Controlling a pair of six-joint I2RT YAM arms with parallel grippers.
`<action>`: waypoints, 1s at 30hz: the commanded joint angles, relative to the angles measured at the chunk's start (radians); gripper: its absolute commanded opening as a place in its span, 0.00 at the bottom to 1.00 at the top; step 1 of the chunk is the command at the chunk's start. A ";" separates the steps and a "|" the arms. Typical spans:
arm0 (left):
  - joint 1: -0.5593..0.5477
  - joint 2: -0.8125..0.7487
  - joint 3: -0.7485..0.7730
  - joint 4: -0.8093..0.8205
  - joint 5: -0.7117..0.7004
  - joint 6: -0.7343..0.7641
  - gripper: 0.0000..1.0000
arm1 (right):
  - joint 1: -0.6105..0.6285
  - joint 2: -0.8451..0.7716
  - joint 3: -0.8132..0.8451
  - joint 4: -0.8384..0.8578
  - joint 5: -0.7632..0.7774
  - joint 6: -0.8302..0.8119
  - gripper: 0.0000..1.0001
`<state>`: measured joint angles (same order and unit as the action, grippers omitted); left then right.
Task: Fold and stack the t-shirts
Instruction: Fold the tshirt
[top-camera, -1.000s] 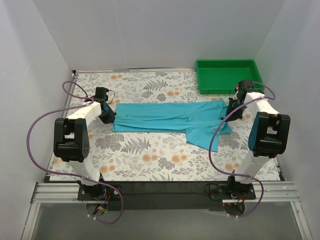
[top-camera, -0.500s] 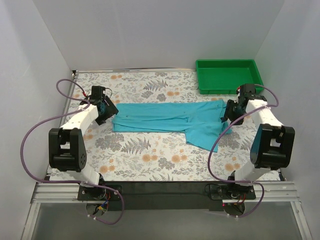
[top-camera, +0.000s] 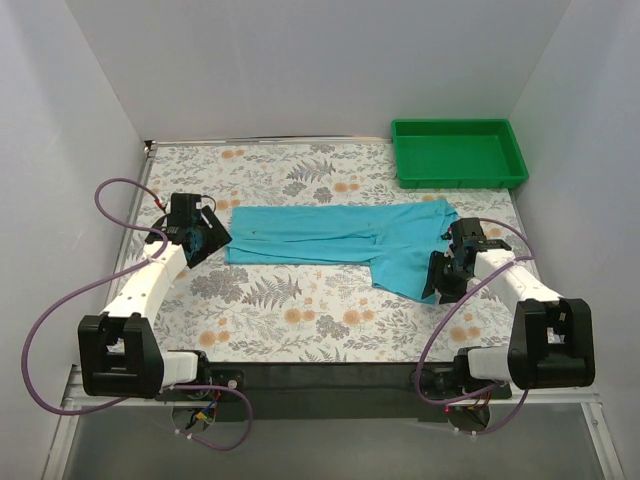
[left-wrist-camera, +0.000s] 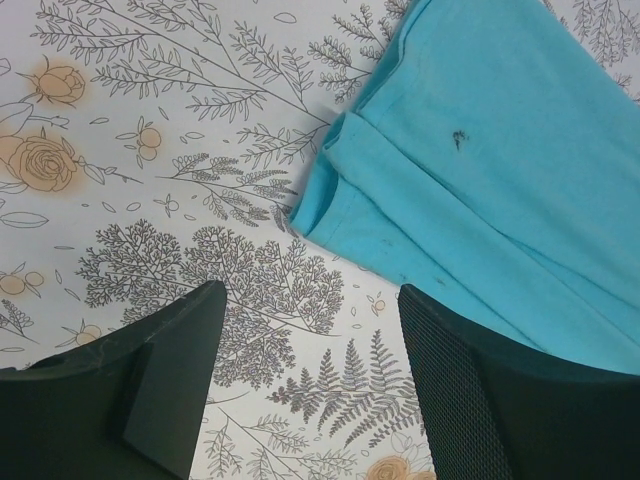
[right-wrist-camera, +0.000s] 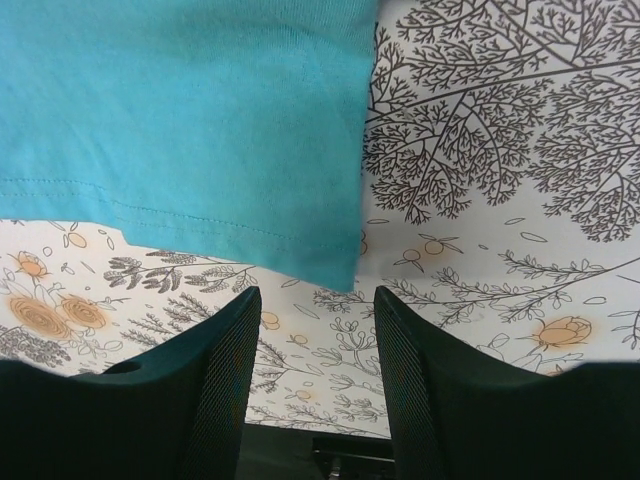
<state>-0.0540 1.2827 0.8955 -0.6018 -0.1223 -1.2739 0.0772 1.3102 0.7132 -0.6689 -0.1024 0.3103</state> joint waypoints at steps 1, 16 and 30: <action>-0.001 -0.039 -0.012 -0.006 0.006 0.015 0.65 | 0.018 -0.017 -0.023 0.074 0.033 0.047 0.48; -0.001 -0.046 -0.027 -0.007 0.001 0.018 0.65 | 0.081 0.110 -0.009 0.115 0.050 0.052 0.08; -0.003 0.023 -0.001 0.004 0.042 0.038 0.63 | 0.072 0.286 0.558 0.051 0.069 0.004 0.01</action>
<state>-0.0544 1.3029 0.8722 -0.6048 -0.0937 -1.2552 0.1528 1.5467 1.1534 -0.6247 -0.0391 0.3336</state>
